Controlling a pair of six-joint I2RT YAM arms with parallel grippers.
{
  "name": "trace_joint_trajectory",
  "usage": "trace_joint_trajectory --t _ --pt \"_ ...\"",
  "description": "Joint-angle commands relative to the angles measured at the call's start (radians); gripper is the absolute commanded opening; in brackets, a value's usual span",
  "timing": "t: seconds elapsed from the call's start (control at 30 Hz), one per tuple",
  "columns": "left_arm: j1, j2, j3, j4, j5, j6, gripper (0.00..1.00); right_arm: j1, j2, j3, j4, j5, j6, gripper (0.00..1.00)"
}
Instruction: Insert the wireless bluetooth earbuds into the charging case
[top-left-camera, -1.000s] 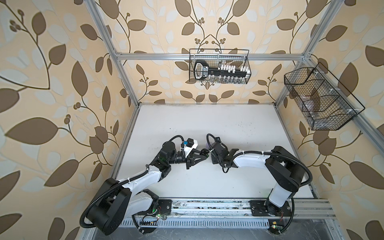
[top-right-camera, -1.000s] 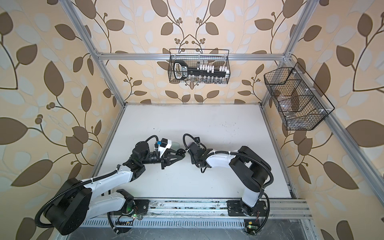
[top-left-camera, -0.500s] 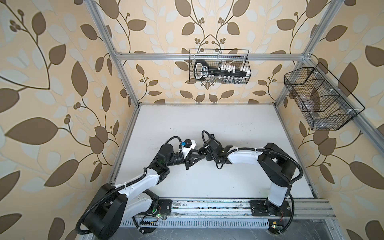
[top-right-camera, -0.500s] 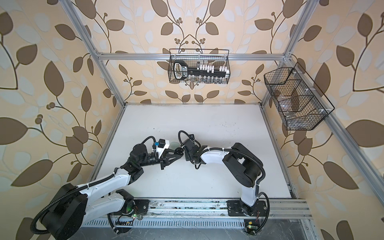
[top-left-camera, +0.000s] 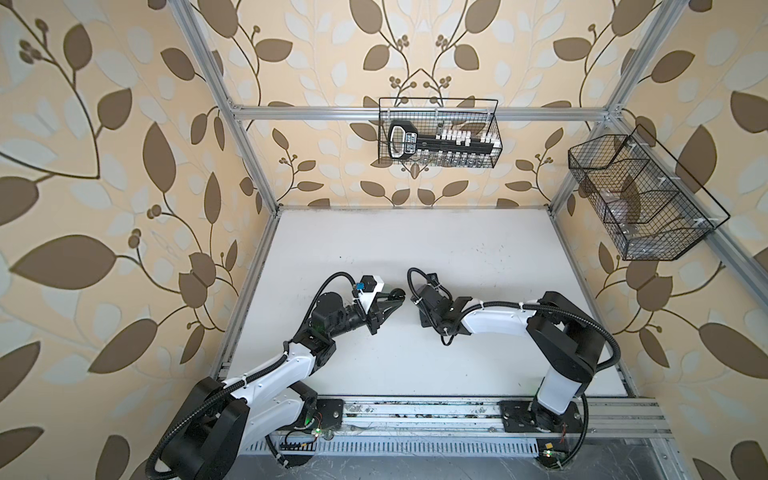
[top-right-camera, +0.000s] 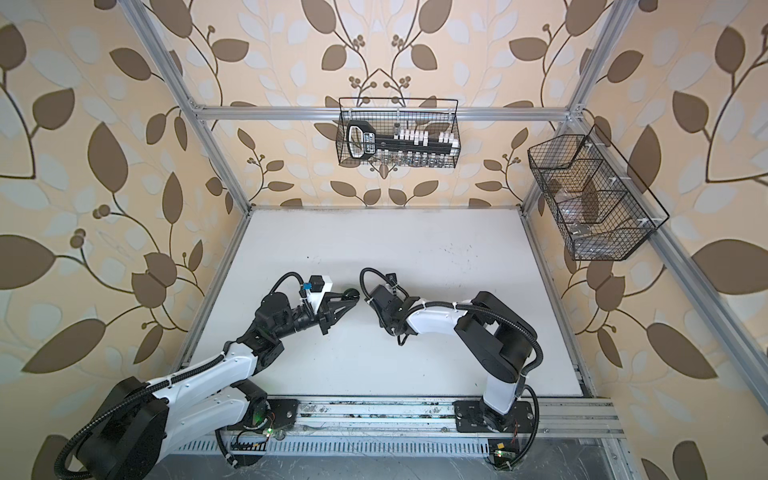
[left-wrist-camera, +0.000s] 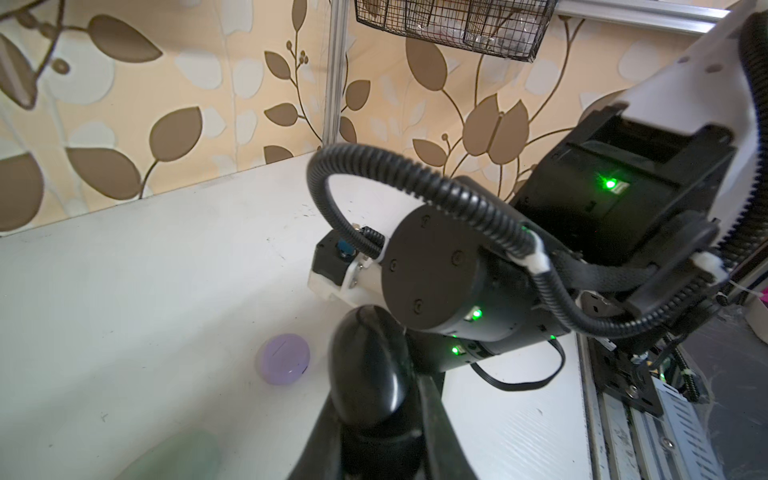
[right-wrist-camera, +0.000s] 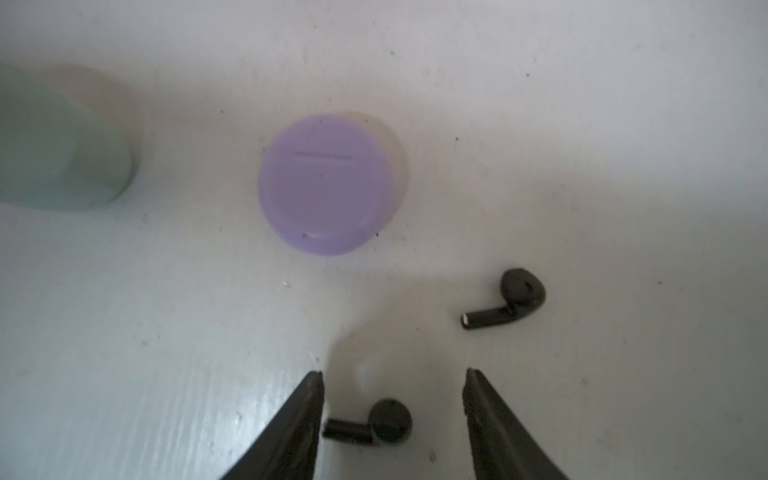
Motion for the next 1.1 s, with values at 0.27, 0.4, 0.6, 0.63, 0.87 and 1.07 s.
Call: trace_joint_trajectory --t 0.27,0.4,0.6,0.63,0.87,1.07 --pt "0.010 -0.027 -0.011 0.050 -0.010 -0.009 0.00 0.032 -0.128 -0.143 -0.039 0.034 0.056 0.54" --pt "0.011 -0.026 -0.010 0.050 -0.006 -0.010 0.00 0.025 -0.157 -0.166 0.001 -0.006 0.035 0.52" --pt "0.010 -0.012 -0.007 0.057 0.049 0.004 0.00 0.006 -0.135 -0.144 0.089 -0.126 0.003 0.52" --pt "0.010 -0.004 -0.008 0.065 0.065 0.009 0.00 0.001 -0.125 -0.135 0.089 -0.127 0.002 0.52" --pt "0.010 0.077 0.006 0.099 0.125 0.039 0.00 -0.023 -0.060 -0.083 0.062 -0.118 0.005 0.50" --pt "0.010 0.091 0.006 0.108 0.139 0.050 0.00 -0.016 -0.019 -0.056 0.039 -0.109 0.004 0.43"
